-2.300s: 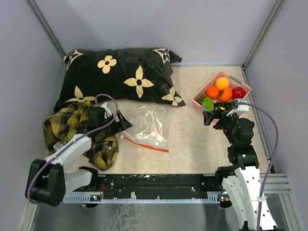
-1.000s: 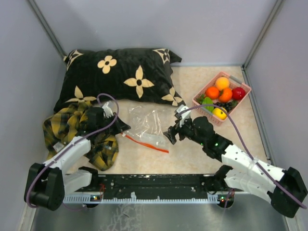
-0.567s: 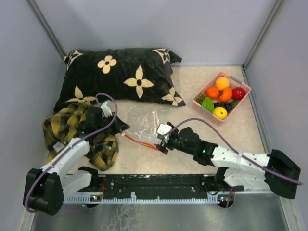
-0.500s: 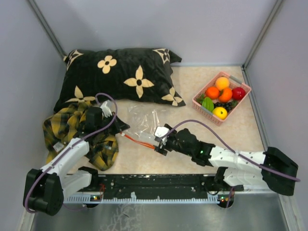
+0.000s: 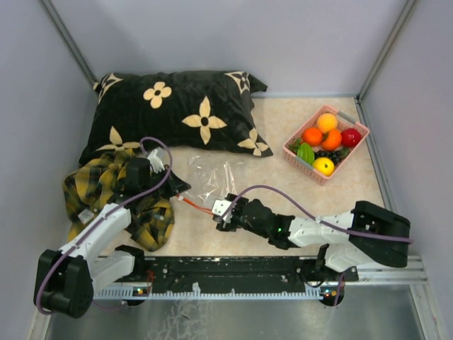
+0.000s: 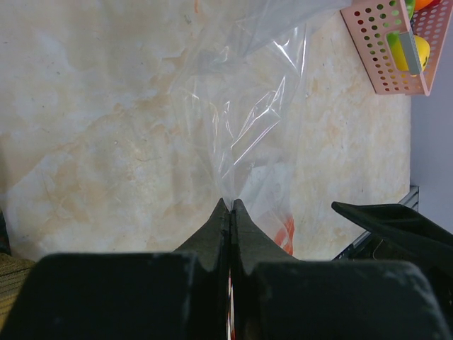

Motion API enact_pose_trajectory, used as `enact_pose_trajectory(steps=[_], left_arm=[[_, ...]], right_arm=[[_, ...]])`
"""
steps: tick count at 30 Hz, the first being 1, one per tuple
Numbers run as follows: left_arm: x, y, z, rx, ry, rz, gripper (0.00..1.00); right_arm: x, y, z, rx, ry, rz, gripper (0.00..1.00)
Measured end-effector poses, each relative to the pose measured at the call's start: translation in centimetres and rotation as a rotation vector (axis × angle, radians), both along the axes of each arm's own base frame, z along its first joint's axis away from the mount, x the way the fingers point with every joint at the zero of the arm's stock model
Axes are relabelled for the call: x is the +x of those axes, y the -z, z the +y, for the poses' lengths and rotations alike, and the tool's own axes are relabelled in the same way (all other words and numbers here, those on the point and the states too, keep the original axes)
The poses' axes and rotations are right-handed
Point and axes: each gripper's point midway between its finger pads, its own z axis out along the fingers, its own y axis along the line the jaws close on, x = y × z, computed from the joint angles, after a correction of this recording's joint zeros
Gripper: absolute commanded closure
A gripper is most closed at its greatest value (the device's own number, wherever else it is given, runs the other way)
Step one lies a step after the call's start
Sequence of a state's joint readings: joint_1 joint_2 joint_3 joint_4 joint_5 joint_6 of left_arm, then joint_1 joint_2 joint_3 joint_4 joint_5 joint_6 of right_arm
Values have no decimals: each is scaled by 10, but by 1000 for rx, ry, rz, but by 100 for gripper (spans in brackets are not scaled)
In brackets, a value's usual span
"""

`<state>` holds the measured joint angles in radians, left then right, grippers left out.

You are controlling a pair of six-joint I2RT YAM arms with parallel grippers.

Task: Place the food in the zip-top bag and seal the zipper
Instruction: Pick up the zipper food storage bag at the center of the board.

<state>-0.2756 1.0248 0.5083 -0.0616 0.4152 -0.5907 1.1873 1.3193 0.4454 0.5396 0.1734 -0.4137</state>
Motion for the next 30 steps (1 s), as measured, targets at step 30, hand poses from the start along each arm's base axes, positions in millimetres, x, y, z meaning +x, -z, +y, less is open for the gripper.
enact_pose_trajectory(steps=[30], left_arm=[[-2, 6, -5, -9, 19, 34, 100]], right_arm=[[37, 12, 8, -32, 142, -154, 75]])
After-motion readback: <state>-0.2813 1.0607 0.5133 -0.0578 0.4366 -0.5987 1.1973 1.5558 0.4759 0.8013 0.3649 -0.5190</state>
